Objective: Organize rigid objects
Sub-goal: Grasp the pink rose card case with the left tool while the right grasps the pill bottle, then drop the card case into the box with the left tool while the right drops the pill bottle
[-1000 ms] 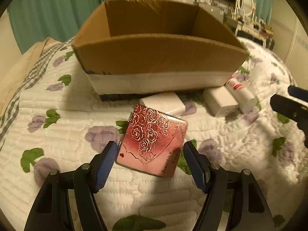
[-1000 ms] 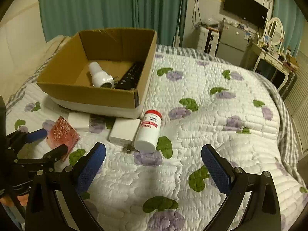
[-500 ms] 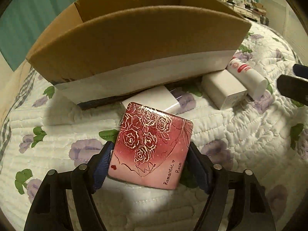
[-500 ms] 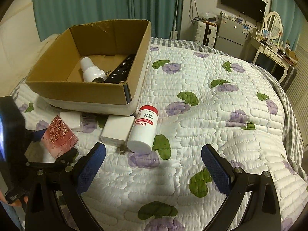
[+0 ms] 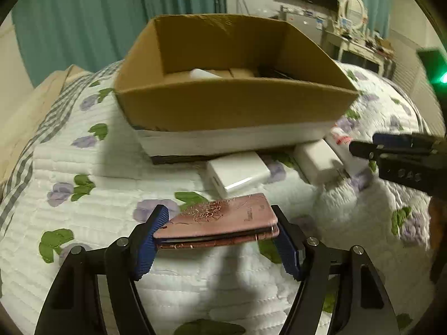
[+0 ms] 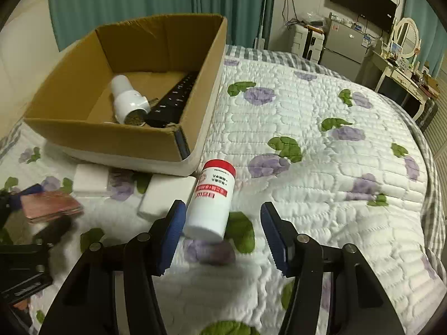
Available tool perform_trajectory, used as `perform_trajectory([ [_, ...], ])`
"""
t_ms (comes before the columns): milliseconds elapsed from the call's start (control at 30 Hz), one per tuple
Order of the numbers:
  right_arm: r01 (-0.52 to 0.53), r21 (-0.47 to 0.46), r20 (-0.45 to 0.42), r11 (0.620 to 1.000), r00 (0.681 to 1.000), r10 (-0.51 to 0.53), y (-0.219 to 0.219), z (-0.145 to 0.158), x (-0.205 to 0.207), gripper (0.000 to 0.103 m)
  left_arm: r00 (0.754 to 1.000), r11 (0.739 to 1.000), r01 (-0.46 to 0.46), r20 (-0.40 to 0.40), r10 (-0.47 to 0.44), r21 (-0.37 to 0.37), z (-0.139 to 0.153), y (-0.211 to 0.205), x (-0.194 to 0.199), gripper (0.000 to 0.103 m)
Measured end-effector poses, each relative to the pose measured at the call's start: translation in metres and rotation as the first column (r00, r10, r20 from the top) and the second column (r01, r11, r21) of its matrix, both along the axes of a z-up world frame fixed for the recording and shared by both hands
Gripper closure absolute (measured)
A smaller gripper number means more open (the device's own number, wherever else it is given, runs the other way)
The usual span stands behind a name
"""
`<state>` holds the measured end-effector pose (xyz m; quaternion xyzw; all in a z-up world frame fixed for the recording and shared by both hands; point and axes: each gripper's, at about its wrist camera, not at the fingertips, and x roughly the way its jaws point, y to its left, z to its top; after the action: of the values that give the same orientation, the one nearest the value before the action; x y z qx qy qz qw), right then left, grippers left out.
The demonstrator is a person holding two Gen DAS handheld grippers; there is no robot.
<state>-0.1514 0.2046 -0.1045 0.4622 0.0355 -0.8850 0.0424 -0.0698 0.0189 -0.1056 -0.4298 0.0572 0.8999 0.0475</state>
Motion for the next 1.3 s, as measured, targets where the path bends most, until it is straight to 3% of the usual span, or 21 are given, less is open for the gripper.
perform_trajectory([
  [67,0.000,-0.019,0.024,1.000,1.000,0.000,0.001,-0.007,-0.006,0.047,1.000,1.000,-0.011,0.005,0.011,0.010,0.003,-0.013,-0.021,0.030],
  [300,0.020,0.019,0.069,1.000,0.997,-0.022,0.001,-0.028,-0.021,0.047,1.000,0.999,-0.016,0.000,0.016,0.029,0.005,-0.016,-0.030,0.031],
  [600,0.014,0.044,0.013,0.999,1.000,-0.015,-0.002,-0.029,-0.028,0.047,1.000,0.999,-0.011,0.001,0.011,0.030,0.006,-0.015,-0.031,0.032],
  [633,0.013,0.045,0.010,0.999,1.000,-0.014,-0.002,-0.030,-0.030,0.048,1.000,0.999,-0.010,0.001,0.010,0.031,0.006,-0.015,-0.030,0.032],
  [700,-0.009,0.038,0.007,0.999,1.000,0.009,-0.005,-0.030,-0.029,0.066,1.000,0.999,-0.011,0.002,0.011,0.033,0.006,-0.015,-0.030,0.032],
  [867,0.008,0.037,-0.049,0.999,0.999,-0.006,-0.002,-0.017,-0.013,0.067,1.000,0.999,-0.016,-0.008,0.016,0.031,0.010,-0.014,-0.026,0.032],
  [933,0.023,0.021,-0.069,1.000,0.997,-0.022,0.003,-0.007,-0.004,0.067,1.000,0.999,-0.016,-0.017,0.016,0.034,0.015,-0.013,-0.021,0.039],
  [967,0.027,0.015,-0.080,1.000,0.996,-0.026,0.005,-0.001,0.002,0.067,1.000,0.999,-0.015,-0.021,0.015,0.040,0.018,-0.012,-0.019,0.058],
  [1000,0.028,0.012,-0.093,1.000,0.995,-0.027,0.006,0.006,0.009,0.067,1.000,0.999,-0.009,-0.021,0.011,0.053,0.022,-0.012,-0.017,0.065],
  [1067,0.024,0.017,-0.112,1.000,0.993,-0.022,0.007,0.021,0.019,0.067,1.000,0.996,0.009,-0.031,-0.006,0.085,0.031,-0.010,-0.012,0.067],
  [1100,0.022,0.020,-0.121,1.000,0.993,-0.019,0.007,0.027,0.025,0.067,0.999,0.995,0.028,-0.033,-0.025,0.093,0.034,-0.009,-0.010,0.078],
  [1300,0.016,0.014,-0.145,1.000,0.989,-0.014,0.006,0.046,0.044,0.067,0.999,0.991,0.050,0.001,-0.050,0.125,0.025,-0.009,-0.010,0.080],
])
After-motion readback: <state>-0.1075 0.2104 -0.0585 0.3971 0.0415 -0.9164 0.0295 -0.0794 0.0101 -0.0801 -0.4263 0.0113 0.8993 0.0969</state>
